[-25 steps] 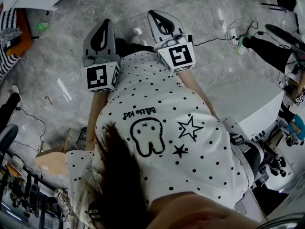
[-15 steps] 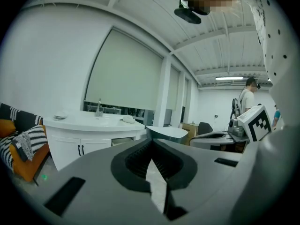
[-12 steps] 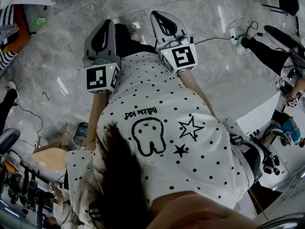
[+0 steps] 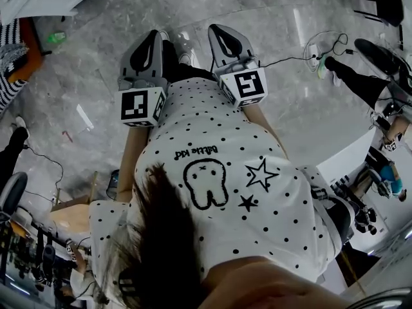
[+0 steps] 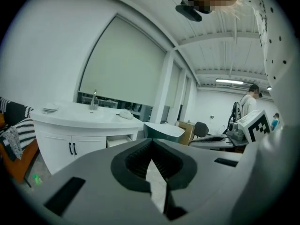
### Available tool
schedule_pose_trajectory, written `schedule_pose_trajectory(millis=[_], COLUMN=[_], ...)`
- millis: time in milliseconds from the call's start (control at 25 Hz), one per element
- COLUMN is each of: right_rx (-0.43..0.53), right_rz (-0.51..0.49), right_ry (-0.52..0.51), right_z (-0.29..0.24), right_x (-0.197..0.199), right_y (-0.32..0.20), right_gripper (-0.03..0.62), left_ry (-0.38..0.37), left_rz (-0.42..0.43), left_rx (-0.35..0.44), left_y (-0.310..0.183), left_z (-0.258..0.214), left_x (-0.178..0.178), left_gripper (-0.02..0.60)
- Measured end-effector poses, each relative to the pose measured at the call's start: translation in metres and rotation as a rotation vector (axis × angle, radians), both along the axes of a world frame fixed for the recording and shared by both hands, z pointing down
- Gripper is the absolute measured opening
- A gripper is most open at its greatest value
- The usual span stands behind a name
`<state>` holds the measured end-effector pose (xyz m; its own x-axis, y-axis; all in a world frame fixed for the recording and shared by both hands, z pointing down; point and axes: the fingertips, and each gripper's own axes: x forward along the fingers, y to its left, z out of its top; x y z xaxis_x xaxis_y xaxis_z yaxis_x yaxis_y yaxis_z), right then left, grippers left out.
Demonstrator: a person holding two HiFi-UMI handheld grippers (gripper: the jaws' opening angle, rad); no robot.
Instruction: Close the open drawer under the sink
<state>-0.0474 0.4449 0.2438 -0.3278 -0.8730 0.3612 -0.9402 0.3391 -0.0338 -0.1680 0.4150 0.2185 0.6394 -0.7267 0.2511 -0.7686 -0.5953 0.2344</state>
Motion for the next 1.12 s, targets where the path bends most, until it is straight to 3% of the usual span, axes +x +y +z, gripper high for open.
schedule_pose_trajectory(millis=[360,640,880,1120], right_rx=[0.01,0.041,0.035,0.005], right_rz=[0.059,0.135,0.216,0.212], right_ry=[0.005,-0.001,-0.006,0.001], right_z=[-0.002,-0.004,-0.001,0.005], right_x=[-0.007,-0.01,0.005,0.007], right_y=[-0.065,-0.1,-0.117,-0.122], right_gripper=[0.015,0.015,0.015,0.015], left_ry=[0.031,0.048,0.062,0.056], left_rz=[0.087,0.102,0.037,-0.029], left_rx=[0.031,0.054,0.061,0.007], left_y=[-0.066,-0.109,-0.134,-0.144], left_z=[-0.006,-0.006,-0.006,0.003], left_x=[-0.003,-0.021,-0.041,-0.055], left_gripper=[0.006,0.006,0.006,0.006])
